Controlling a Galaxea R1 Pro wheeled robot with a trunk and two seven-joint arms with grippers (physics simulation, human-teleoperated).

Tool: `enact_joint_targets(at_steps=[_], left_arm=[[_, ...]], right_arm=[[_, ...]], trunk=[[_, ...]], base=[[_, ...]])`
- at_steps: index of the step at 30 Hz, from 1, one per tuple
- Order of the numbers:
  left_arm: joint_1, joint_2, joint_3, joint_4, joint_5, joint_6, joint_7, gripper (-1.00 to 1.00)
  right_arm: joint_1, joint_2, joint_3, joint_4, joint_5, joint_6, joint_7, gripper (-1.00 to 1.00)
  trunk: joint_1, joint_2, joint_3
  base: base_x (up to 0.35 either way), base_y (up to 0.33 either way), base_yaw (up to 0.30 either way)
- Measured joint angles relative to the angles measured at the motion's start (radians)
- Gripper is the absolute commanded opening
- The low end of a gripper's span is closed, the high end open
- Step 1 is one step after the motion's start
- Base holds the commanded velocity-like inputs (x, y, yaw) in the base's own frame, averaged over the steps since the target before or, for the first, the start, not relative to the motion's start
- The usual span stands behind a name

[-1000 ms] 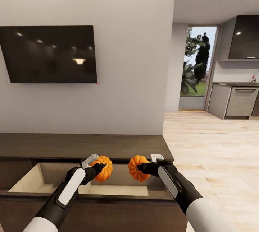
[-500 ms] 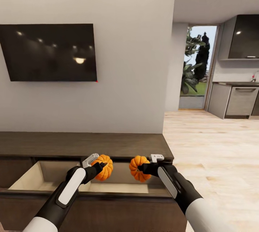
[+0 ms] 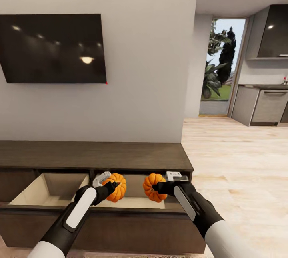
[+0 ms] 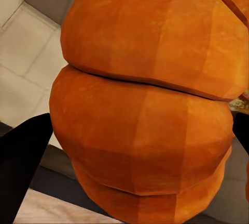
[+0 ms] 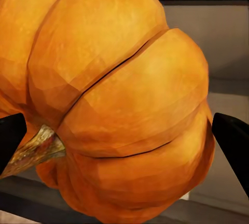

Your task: Place each of the two pumpkins and all three candles from the living room inside a cabinet in the living room (use any cabinet), then make sure every cabinet is closed, and position the cauldron so it is next to a table in the living room.

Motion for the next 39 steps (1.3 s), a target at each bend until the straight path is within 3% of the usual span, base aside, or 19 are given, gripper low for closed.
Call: enact_joint_targets(at_steps=[6,9,14,39], left_arm=[[0.0,-0.003,0.001,-0.003,0.0,-0.01,-0.001,-1.0],[0.0,-0.009,0.0,0.004,0.001,-0.065,-0.008,-1.0],[0.0,-0.011,0.0,0.006,0.005,-0.093,-0.01,-1.0],[0.0,-0.011,-0.019,-0.004,0.006,-0.095,-0.004,-1.0]], right_arm=[[0.0,0.0,0.0,-0.001,0.0,0.003,0.0,-1.0],[0.0,0.0,0.0,-0.002,0.0,0.008,0.0,-1.0],[0.0,0.0,0.0,-0.002,0.0,0.009,0.0,-1.0],[0.0,0.0,0.0,-0.004,0.0,0.009,0.0,-1.0]], trunk=[[0.003,-0.001,-0.023],[0.003,-0.002,-0.023],[0.003,-0.002,-0.023],[0.003,-0.002,-0.023]], base=[[0.0,0.0,0.0],[0.0,0.0,0.0],[0.0,0.0,0.0],[0.074,0.0,0.0]])
